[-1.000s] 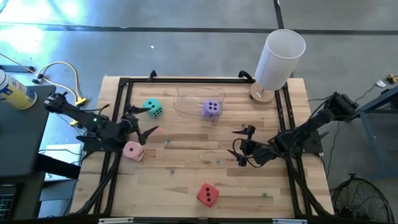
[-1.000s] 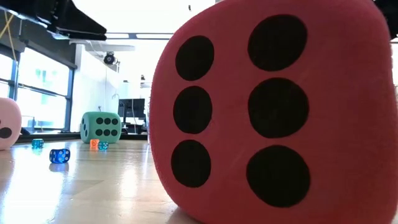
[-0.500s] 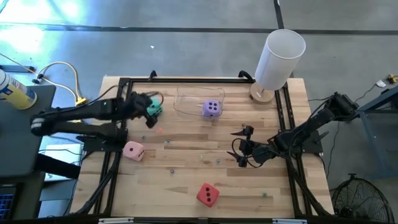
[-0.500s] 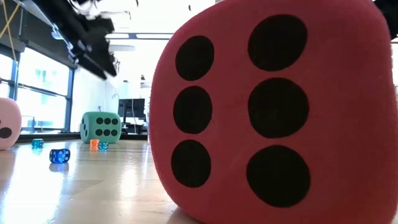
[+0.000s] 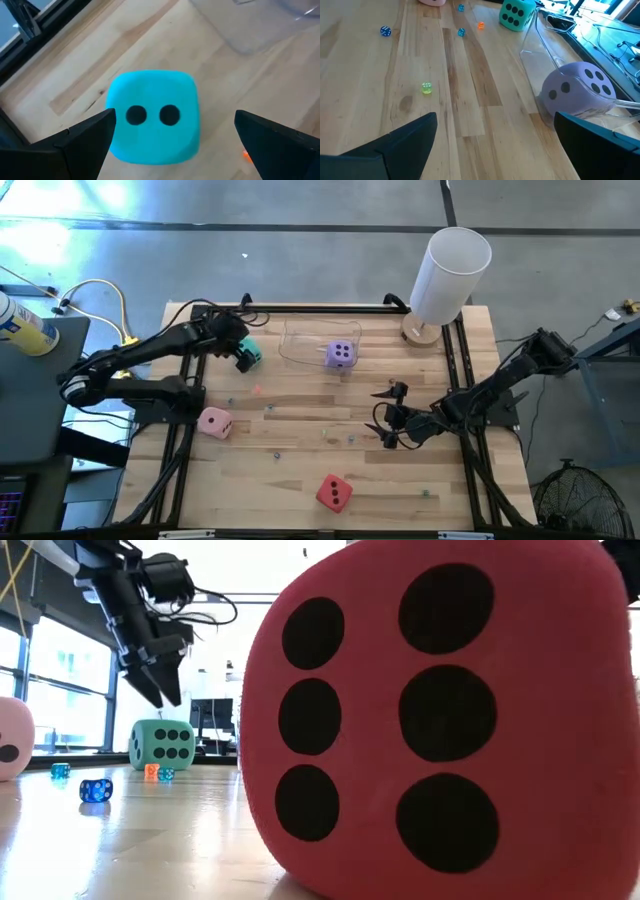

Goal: Pick & Place Dice
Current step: Put the large blue dice into the transparent bin

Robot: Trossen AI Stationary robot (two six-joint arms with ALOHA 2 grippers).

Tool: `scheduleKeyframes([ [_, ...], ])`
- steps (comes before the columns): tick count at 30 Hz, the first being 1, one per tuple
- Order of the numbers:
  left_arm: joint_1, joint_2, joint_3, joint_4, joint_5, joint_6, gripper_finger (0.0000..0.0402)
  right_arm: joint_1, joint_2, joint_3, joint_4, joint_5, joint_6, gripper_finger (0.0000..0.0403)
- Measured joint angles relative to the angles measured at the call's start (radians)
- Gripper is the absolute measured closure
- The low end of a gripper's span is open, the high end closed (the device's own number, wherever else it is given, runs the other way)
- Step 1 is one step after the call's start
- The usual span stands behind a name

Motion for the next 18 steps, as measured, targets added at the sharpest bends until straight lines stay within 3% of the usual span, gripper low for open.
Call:
scheduleKeyframes([
  [18, 0.023, 0.028, 0.000, -0.002, -0.002, 0.069, 0.0002, 0.000, 0.000, 0.000, 0.000, 0.000, 0.000, 0.0009],
])
